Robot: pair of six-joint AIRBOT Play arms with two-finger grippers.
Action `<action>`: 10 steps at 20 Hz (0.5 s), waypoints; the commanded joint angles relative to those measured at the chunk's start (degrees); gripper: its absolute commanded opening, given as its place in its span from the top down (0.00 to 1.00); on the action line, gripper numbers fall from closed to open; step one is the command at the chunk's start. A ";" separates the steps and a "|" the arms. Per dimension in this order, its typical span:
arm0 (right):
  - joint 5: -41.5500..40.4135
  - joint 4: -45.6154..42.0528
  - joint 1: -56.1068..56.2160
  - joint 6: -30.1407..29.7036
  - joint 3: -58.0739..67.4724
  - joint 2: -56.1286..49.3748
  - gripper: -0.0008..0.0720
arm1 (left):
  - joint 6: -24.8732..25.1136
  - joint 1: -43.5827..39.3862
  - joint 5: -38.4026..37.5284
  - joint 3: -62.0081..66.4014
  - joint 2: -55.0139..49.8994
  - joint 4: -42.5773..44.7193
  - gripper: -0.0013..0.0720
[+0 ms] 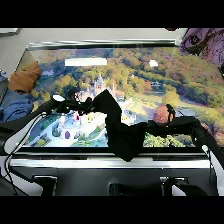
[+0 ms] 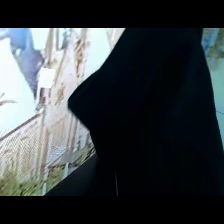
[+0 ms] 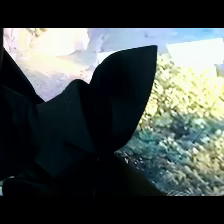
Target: Fold the clothes and pants, and hang the long-sleeved shirts on hangers.
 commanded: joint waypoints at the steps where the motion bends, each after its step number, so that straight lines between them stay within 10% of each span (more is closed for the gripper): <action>1: 1.16 -0.50 0.07 1.49 1.07 3.08 0.95 | 0.68 -0.85 -1.09 2.86 -0.61 -2.43 0.96; 10: -5.42 -19.32 0.07 10.21 49.11 5.14 0.95 | -15.56 9.14 -18.71 35.89 19.08 39.47 0.97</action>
